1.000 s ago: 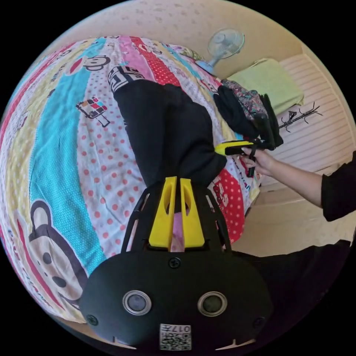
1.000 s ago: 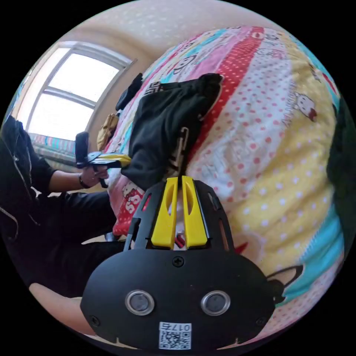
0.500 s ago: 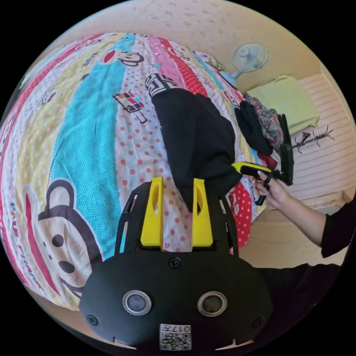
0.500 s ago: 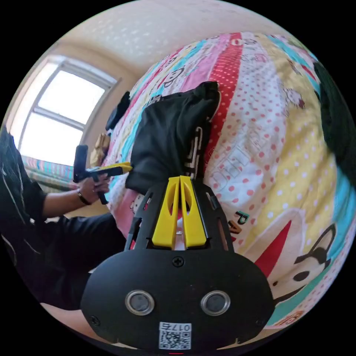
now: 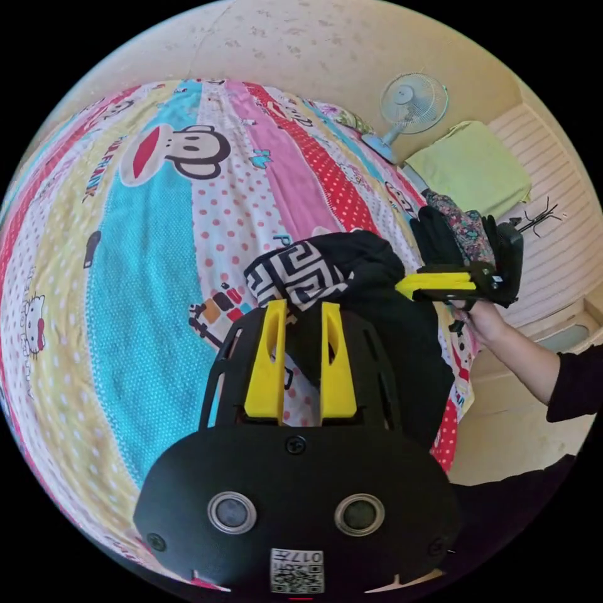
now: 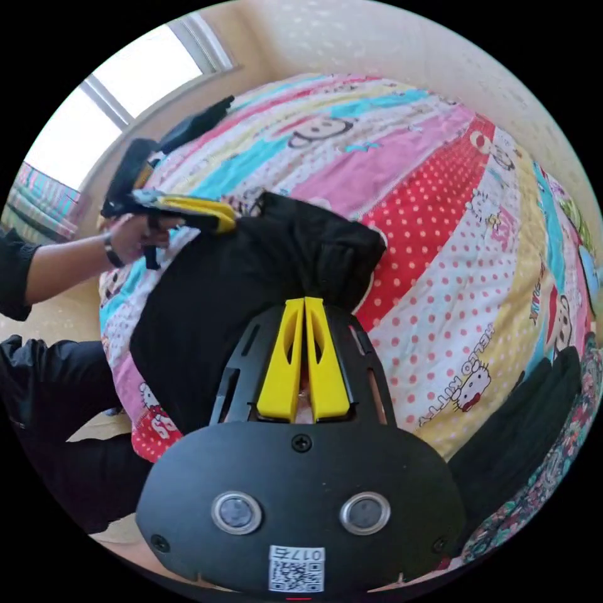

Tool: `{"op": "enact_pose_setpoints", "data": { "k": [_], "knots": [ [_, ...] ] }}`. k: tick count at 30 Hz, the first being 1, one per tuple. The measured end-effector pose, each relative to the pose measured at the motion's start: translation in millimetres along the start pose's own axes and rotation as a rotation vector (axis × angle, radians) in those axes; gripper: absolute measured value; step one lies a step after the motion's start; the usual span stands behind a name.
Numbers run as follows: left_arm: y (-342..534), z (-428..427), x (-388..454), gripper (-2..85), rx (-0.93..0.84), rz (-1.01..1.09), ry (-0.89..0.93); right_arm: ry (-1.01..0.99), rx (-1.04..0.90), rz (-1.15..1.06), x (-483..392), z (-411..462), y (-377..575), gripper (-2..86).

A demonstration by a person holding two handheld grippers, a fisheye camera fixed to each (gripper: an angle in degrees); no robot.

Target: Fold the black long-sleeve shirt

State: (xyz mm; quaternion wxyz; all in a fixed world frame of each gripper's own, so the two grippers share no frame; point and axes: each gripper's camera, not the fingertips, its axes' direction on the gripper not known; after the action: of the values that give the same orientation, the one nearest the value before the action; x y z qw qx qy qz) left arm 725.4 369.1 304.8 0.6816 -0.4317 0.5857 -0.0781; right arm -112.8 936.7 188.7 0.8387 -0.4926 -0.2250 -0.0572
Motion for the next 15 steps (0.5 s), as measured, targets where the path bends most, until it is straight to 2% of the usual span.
{"op": "enact_pose_setpoints", "data": {
  "k": [4,6,8,9,11,13,15],
  "knots": [
    [29.0,-44.1,-21.7,9.5,0.074,-0.072,0.060,-0.012,0.166,0.131,9.7,-28.1,33.0,1.8],
    [62.9,-72.2,-37.2,10.4,0.135,-0.148,0.204,-0.120,0.320,0.215,7.4,-51.8,60.4,3.0],
    [90.3,-75.6,-47.3,11.9,0.109,-0.253,0.313,-0.355,0.452,0.345,2.6,-61.6,101.6,6.5],
    [110.5,-70.0,-53.3,13.7,0.067,-0.350,0.370,-0.410,0.481,0.380,0.2,-60.4,112.4,7.5],
    [140.8,-65.8,-56.0,14.4,0.071,-0.419,0.408,-0.605,0.590,0.561,-13.1,-43.2,154.8,14.2],
    [161.3,-63.1,-52.7,14.9,0.075,-0.422,0.387,-0.755,0.613,0.694,-25.7,-20.3,182.0,16.1],
    [167.7,-47.1,-47.1,15.6,-0.014,-0.402,0.414,-0.865,0.603,0.817,-38.4,4.0,202.4,16.9]
  ]
}}
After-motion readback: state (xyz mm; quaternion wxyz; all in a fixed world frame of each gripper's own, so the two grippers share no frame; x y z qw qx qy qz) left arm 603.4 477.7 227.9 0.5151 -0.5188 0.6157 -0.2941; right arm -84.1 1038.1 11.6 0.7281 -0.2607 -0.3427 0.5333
